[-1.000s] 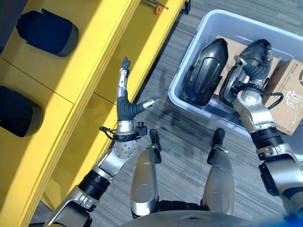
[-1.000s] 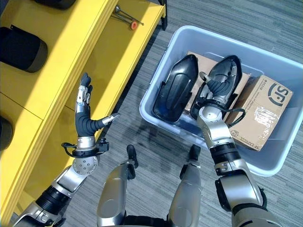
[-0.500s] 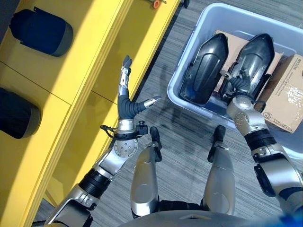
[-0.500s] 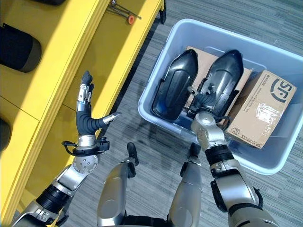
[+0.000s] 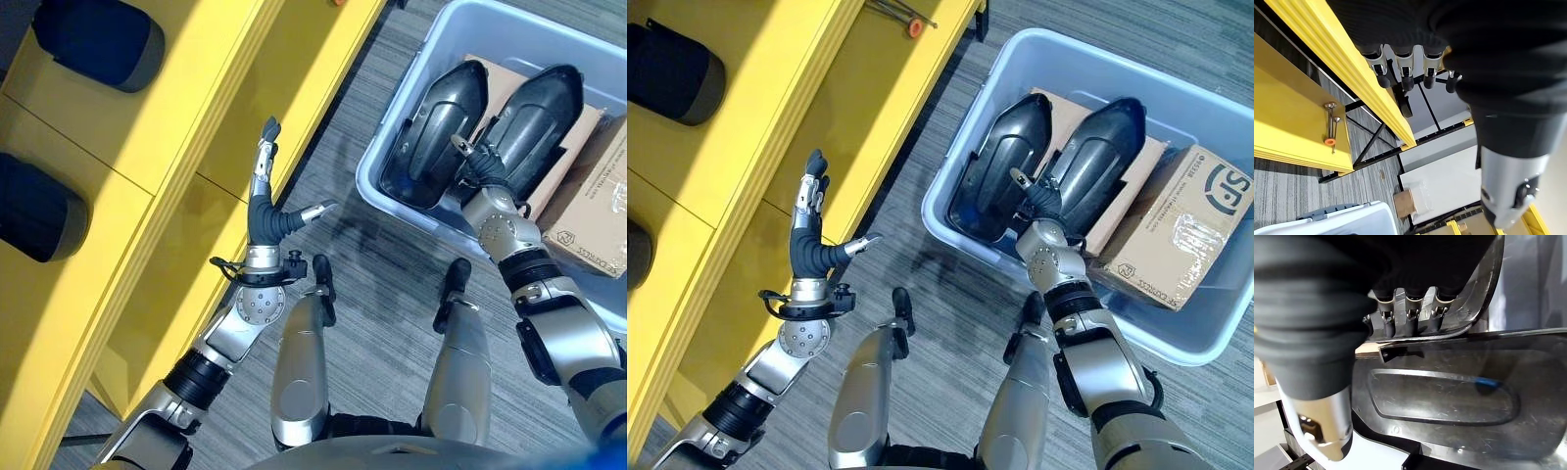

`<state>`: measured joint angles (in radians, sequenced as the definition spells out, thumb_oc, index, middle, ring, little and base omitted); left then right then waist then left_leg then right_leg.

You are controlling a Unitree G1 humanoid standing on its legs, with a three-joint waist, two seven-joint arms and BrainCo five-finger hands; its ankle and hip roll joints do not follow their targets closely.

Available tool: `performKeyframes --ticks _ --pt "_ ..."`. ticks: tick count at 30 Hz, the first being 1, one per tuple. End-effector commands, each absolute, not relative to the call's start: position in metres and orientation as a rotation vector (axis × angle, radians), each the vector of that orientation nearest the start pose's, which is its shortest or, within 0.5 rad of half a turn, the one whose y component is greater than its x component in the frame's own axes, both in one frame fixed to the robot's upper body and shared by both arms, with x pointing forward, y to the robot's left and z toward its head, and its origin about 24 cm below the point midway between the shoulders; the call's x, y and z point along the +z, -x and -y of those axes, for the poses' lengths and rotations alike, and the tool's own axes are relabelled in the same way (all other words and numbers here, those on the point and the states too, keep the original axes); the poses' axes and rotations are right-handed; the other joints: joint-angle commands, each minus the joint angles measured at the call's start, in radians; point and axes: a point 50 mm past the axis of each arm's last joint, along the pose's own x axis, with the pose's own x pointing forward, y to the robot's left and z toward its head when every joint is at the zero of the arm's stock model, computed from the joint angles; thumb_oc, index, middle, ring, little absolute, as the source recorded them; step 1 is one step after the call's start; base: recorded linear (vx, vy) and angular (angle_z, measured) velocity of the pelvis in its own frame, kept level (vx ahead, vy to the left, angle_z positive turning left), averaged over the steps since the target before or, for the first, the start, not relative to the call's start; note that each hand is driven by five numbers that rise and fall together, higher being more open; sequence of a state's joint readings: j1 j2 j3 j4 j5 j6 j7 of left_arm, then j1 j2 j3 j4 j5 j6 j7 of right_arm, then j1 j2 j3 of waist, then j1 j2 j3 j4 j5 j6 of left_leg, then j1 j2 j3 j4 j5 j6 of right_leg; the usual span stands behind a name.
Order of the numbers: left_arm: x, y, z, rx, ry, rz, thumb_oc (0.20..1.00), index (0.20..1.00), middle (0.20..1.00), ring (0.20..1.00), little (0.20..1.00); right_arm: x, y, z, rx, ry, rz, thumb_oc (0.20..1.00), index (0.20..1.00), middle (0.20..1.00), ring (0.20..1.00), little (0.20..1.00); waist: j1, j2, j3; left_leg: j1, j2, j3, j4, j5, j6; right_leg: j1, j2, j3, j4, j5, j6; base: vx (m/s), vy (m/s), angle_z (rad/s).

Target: Move parts from the plastic box to the shelf.

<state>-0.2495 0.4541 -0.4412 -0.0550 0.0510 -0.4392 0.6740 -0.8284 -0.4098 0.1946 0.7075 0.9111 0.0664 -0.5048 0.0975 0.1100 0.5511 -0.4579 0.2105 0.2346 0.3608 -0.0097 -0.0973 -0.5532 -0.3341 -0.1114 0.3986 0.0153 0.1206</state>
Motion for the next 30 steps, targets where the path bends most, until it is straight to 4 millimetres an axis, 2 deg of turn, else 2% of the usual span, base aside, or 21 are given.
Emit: performKeyframes --ticks 1,5,6,8,10,11,13,15,21,25,30 --pt "0.152 -0.243 -0.125 0.022 -0.124 0.822 1.0 1.0 1.0 1.0 1.0 0.176 -0.396 0.191 -0.345 -0.342 0.083 1.0 1.0 1.0 1.0 1.0 0.029 0.022 -0.031 -0.036 -0.022 -0.023 0.009 -0.01 0.024 0.007 -0.033 -0.087 0.136 -0.064 -0.006 0.0 0.0 0.0" --pt "0.149 -0.241 -0.124 0.017 -0.113 0.818 1.0 1.0 1.0 1.0 1.0 0.201 -0.39 0.206 -0.525 -0.091 0.286 1.0 1.0 1.0 1.0 1.0 0.025 0.03 -0.031 -0.027 -0.025 -0.023 0.003 -0.007 0.021 0.014 -0.031 -0.084 0.13 -0.063 -0.004 0.0 0.008 0.0" --pt "0.15 -0.24 -0.123 0.015 -0.105 0.819 1.0 1.0 1.0 1.0 1.0 0.214 -0.387 0.209 -0.555 0.0 0.353 1.0 1.0 1.0 1.0 1.0 0.021 0.034 -0.031 -0.02 -0.026 -0.02 -0.006 -0.004 0.021 0.018 -0.031 -0.084 0.125 -0.063 -0.002 -0.01 0.04 0.0" --pt "0.152 -0.24 -0.121 0.02 -0.094 0.828 1.0 1.0 1.0 1.0 1.0 0.225 -0.386 0.207 -0.574 0.094 0.403 1.0 1.0 1.0 1.0 1.0 0.018 0.041 -0.031 -0.031 -0.023 -0.006 -0.018 0.02 0.03 0.004 -0.029 -0.091 0.112 -0.04 -0.013 -0.08 0.039 -0.01" --pt "0.15 -0.239 -0.12 0.015 -0.089 0.817 1.0 1.0 1.0 1.0 1.0 0.227 -0.384 0.207 -0.601 0.134 0.419 1.0 1.0 1.0 1.0 1.0 0.016 0.042 -0.031 -0.007 -0.026 -0.013 -0.016 0.002 0.018 0.023 -0.031 -0.082 0.116 -0.058 -0.002 -0.01 0.018 -0.02" --pt "0.149 -0.239 -0.118 0.013 -0.078 0.825 1.0 1.0 1.0 1.0 1.0 0.237 -0.381 0.205 -0.634 0.198 0.494 1.0 1.0 1.0 1.0 1.0 0.01 0.047 -0.031 -0.014 -0.02 0.002 -0.028 0.023 0.027 0.013 -0.029 -0.089 0.101 -0.037 -0.012 -0.01 0.049 -0.04" --pt "0.147 -0.238 -0.116 0.019 -0.071 0.825 1.0 1.0 1.0 1.0 1.0 0.245 -0.374 0.201 -0.654 0.247 0.58 1.0 1.0 1.0 1.0 1.0 0.0 0.049 -0.031 -0.003 -0.015 0.011 -0.033 0.025 0.024 0.017 -0.032 -0.086 0.096 -0.034 -0.011 -0.03 0.079 -0.04" --pt "0.142 -0.236 -0.115 0.058 -0.031 0.813 1.0 1.0 1.0 1.0 1.0 0.258 -0.35 0.183 -0.696 0.283 0.813 1.0 1.0 1.0 1.0 1.0 -0.029 0.051 -0.031 0.027 -0.012 0.032 -0.045 0.023 0.023 0.029 -0.033 -0.074 0.083 -0.03 -0.004 0.01 0.107 -0.1" --pt "0.137 -0.234 -0.111 0.092 0.005 0.817 1.0 1.0 1.0 1.0 1.0 0.242 -0.331 0.176 -0.773 0.219 0.874 1.0 1.0 1.0 1.0 1.0 -0.066 0.056 -0.031 0.083 -0.019 0.057 -0.07 0.016 0.026 0.068 -0.035 -0.064 0.053 -0.022 0.003 0.02 0.047 -0.08" --pt "0.133 -0.233 -0.111 0.117 0.003 0.811 1.0 1.0 1.0 1.0 1.0 0.219 -0.326 0.182 -0.831 0.145 0.779 1.0 1.0 1.0 1.0 1.0 -0.091 0.06 -0.031 0.126 -0.023 0.074 -0.089 0.014 0.026 0.103 -0.039 -0.054 0.022 -0.011 0.008 0.04 0.052 -0.07" --pt "0.129 -0.234 -0.11 0.142 0.003 0.802 1.0 1.0 1.0 1.0 1.0 0.198 -0.325 0.186 -0.837 0.117 0.685 1.0 1.0 1.0 1.0 1.0 -0.115 0.059 -0.031 0.148 -0.02 0.09 -0.091 0.006 0.028 0.119 -0.042 -0.042 -0.002 -0.001 0.012 0.04 0.03 -0.15"
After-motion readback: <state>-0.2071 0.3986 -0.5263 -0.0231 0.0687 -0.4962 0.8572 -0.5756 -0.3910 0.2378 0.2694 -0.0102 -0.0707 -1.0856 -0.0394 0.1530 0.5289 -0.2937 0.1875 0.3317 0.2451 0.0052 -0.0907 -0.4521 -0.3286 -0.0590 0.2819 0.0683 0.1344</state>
